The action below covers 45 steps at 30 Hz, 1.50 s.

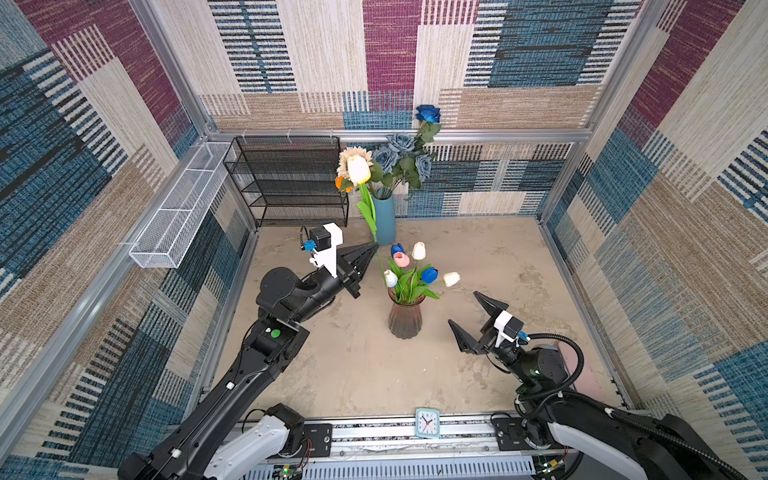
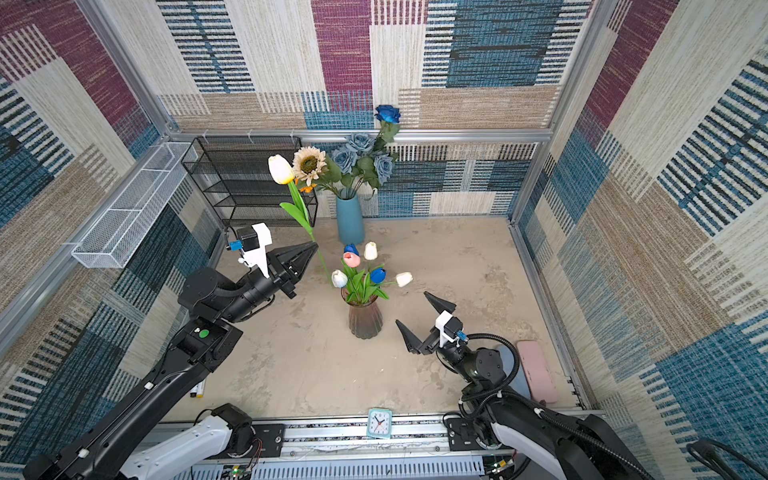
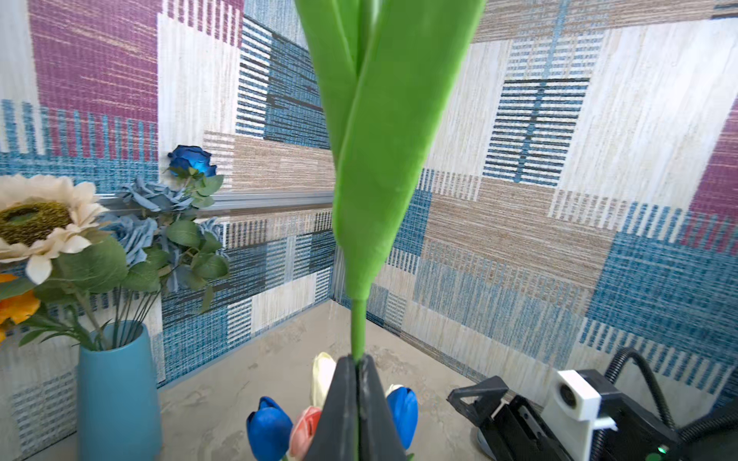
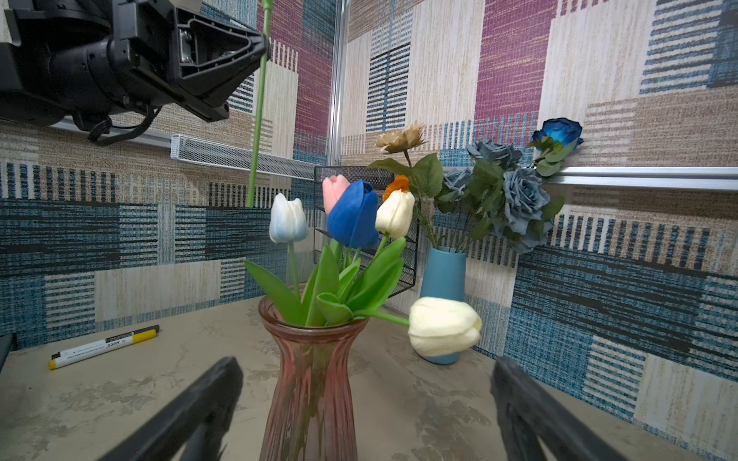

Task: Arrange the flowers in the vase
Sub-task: 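Lift the yellow tulip with the left gripper and carry it over the pink vase, then lower the yellow tulip stem into the pink vase and open the left gripper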

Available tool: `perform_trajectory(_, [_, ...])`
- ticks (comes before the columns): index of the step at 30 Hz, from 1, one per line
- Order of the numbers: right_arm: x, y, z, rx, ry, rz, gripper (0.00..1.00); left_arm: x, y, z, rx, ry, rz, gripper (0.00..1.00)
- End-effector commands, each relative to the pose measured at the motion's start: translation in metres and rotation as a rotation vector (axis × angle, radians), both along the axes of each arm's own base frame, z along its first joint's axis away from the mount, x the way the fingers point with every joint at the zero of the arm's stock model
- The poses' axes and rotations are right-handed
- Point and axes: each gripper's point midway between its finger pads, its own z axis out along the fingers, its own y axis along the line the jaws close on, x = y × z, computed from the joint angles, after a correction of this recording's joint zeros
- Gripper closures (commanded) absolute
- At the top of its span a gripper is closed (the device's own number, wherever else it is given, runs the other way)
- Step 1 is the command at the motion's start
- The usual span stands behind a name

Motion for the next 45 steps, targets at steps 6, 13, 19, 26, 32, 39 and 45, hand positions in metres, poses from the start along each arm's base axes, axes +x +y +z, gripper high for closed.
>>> perform_trajectory(6, [-0.002, -0.002, 0.002, 0.015, -0.006, -0.001, 0.0, -0.012, -0.043, -0.001, 0.027, -0.081, -0.091, 1.0])
perform_trajectory(13, [-0.001, -0.001, 0.001, 0.015, -0.001, 0.001, 0.0, 0.006, -0.05, -0.037, 0.075, -0.088, 0.087, 1.0])
perform_trajectory(19, [-0.001, 0.0, 0.0, 0.015, 0.004, 0.009, 0.0, 0.022, -0.04, -0.053, 0.046, -0.08, 0.189, 1.0])
perform_trajectory(26, [-0.001, 0.0, 0.0, 0.013, 0.002, 0.007, 0.0, 0.032, -0.052, -0.066, 0.052, -0.048, 0.173, 1.0])
perform_trajectory(32, [-0.001, 0.0, 0.0, 0.011, 0.003, 0.007, 0.0, 0.034, -0.058, -0.084, 0.07, -0.005, 0.15, 1.0])
perform_trajectory(39, [0.0, 0.001, -0.001, 0.009, 0.007, 0.008, 0.0, 0.038, -0.048, -0.104, 0.085, 0.041, 0.199, 1.0])
perform_trajectory(45, [0.0, 0.001, -0.003, 0.007, 0.012, 0.011, 0.0, 0.033, -0.053, -0.112, 0.118, 0.031, 0.168, 0.94])
